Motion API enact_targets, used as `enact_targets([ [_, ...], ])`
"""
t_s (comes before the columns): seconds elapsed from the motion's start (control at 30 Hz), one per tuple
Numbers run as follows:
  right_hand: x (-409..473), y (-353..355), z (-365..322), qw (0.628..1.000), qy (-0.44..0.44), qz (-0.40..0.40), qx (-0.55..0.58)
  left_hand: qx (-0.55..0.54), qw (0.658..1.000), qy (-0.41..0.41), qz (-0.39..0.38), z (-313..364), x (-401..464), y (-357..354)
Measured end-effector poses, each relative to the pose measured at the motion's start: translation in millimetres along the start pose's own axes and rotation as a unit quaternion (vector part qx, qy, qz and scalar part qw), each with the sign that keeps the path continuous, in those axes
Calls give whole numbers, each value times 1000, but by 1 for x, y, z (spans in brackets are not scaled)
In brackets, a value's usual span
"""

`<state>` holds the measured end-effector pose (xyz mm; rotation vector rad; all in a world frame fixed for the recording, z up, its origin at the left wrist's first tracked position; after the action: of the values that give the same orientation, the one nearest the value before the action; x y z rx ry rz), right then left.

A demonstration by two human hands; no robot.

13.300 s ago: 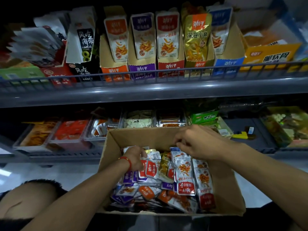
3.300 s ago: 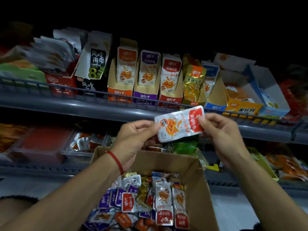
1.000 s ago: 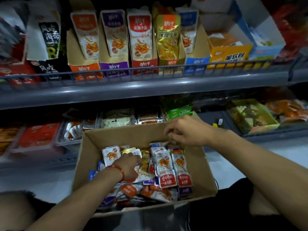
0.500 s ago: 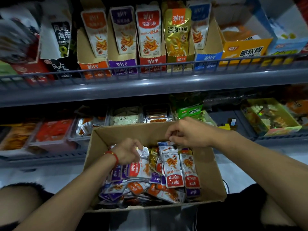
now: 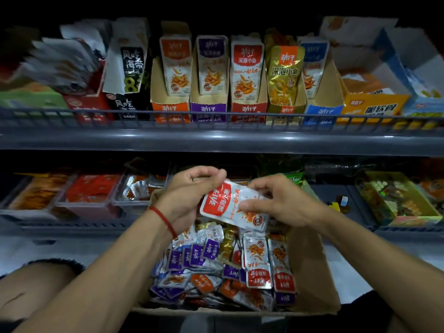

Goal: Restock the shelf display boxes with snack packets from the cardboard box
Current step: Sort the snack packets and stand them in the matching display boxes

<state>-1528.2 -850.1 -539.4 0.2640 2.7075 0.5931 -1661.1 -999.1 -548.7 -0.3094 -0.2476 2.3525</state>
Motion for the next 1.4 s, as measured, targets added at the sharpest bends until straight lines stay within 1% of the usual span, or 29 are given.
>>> enact_targets([
  [0.1,-6,2,-6,993,7,72,95,-67,997,-14,-24,10,-6,-4],
  [0.17,-8,3,-6,976,1,125,177,-44,997,-11,-64,9,-12,-7],
  [0.23,-8,0,-6,956,-6,141,259,3,992,12,-122,-1,-20,-16],
  [0.27,-7,-1,-6,948,-9,141,286,15,990,19,-139,-8,-23,-19],
  [0.3,-7,-3,-6,943,-12,140,303,23,991,20,-134,-12,-24,-22],
  [0.37,-6,-4,-8,941,-20,140,308,42,995,14,-94,-13,-22,-23],
  [0.43,-6,-2,-10,945,-19,158,286,58,995,12,-79,-9,-20,-21],
  [0.57,-4,19,-21,942,14,220,252,102,989,-28,-105,3,-18,-14],
  [0.63,-3,32,-30,954,31,233,187,112,987,-49,-101,9,-17,-13],
  [0.73,-2,49,-49,972,36,216,84,120,986,-85,-83,17,-15,-9],
  [0.83,1,65,-69,984,21,179,13,97,987,-120,-34,25,-12,-4],
  [0.9,2,76,-83,985,14,170,-30,79,986,-149,2,33,-10,-1],
  [0.93,2,83,-91,982,23,180,-45,66,985,-159,14,36,-10,0],
  [1.0,2,100,-109,965,64,235,-96,43,985,-166,31,42,-9,4],
  [1.1,6,131,-139,902,134,360,-199,33,987,-145,60,45,-4,11],
  [1.17,12,147,-155,861,158,414,-248,32,988,-129,76,44,-2,15],
  [1.27,27,159,-169,823,166,449,-305,31,990,-115,75,42,-1,18],
  [1.33,41,159,-170,816,158,445,-332,35,991,-111,67,42,-1,17],
  [1.4,56,157,-168,816,148,425,-364,39,991,-108,63,42,-1,17],
])
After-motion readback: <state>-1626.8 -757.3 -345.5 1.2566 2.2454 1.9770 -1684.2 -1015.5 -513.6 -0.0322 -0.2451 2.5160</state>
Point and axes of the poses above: each hand's wrist, its own x-axis towards the middle knuckle, its own y-axis out of the back of the hand, z = x × y, the point moved 3 cm from there along x, towards the middle knuckle, and after that the axes turned 9 degrees about -y, right-handed, at the moved point
